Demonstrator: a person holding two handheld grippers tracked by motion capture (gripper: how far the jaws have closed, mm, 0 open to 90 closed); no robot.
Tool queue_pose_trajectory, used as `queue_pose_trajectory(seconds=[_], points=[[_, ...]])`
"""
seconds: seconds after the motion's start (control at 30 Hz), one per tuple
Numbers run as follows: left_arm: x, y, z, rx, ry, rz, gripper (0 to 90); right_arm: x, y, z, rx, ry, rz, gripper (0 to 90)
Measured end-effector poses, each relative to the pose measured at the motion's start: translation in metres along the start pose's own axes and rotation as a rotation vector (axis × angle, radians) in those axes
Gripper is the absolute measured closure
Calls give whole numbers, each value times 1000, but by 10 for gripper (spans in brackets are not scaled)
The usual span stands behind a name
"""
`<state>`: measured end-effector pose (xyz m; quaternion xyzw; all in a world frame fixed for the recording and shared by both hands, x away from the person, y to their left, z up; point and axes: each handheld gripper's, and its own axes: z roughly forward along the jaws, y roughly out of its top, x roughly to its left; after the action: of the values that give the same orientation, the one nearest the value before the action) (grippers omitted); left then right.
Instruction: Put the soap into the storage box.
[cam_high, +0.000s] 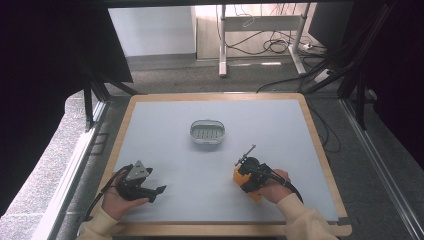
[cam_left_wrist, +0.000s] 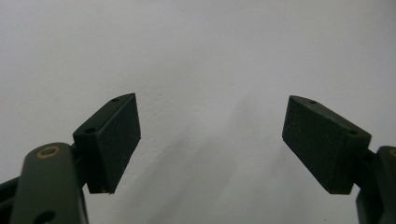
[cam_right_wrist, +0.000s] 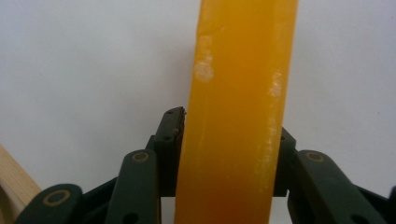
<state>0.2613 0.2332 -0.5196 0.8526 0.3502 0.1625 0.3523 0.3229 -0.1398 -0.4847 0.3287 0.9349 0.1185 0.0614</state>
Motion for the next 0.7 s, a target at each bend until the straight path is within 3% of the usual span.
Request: queue_pose_trajectory(seconds=[0.37,0.7], points=[[1,-1,0,5,-1,-3,194,0,0,-2,-16,-20,-2,612],[1,-1,2,9,-3,-2,194,-10,-4,-23,-83,7,-22,612]])
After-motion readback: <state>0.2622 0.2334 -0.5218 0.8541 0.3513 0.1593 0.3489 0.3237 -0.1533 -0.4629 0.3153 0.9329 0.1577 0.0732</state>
